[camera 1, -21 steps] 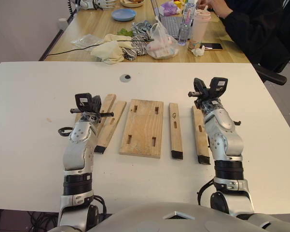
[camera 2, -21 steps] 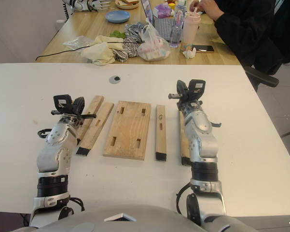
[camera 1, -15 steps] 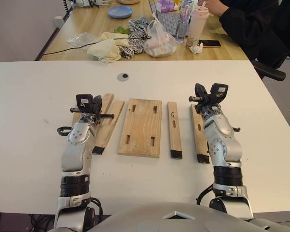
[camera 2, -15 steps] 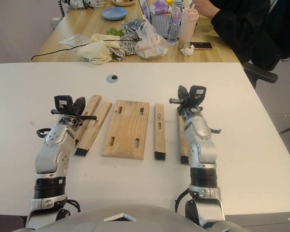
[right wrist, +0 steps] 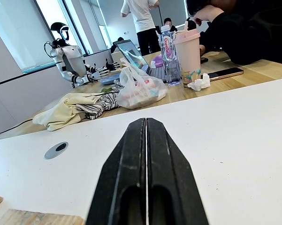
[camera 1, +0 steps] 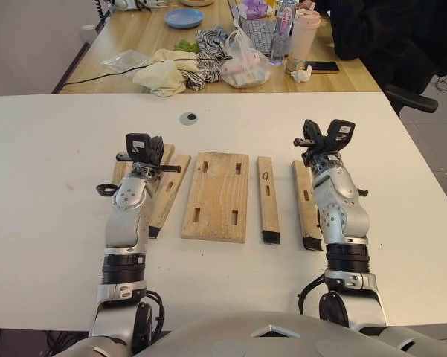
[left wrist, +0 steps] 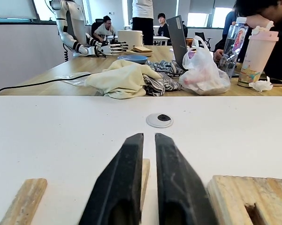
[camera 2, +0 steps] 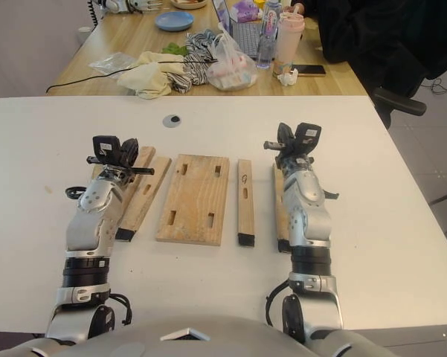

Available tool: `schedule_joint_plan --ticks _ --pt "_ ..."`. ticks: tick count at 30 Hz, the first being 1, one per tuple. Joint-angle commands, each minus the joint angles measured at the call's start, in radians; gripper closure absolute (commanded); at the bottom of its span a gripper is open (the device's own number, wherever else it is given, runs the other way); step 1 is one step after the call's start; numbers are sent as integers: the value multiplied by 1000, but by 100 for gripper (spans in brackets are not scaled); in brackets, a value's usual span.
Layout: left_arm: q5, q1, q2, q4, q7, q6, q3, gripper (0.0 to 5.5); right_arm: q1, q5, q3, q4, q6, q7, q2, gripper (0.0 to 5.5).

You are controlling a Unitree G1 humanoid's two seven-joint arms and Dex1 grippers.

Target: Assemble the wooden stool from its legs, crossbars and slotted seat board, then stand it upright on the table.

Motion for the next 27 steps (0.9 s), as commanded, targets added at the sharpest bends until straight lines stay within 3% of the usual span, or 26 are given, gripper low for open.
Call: schedule_joint_plan --ticks 1,5,12,17,24,27 --pt "-36 -31 135 22 -50 135 94 452 -10 -7 -12 2 18 13 -40 550" --pt "-61 -34 268 66 -132 307 128 406 0 -11 -11 -2 23 17 -50 550" --pt "-48 26 287 221 -150 341 144 304 -14 -13 -15 15 17 21 -52 550" --pt "-40 79 282 271 -178 411 111 304 -12 -13 -16 11 21 26 -59 550" --pt "-63 127 259 268 -170 430 129 416 -1 -14 -15 2 26 23 -56 550" --pt "-45 131 263 257 -152 349 141 426 -5 6 -17 -4 44 32 -52 550"
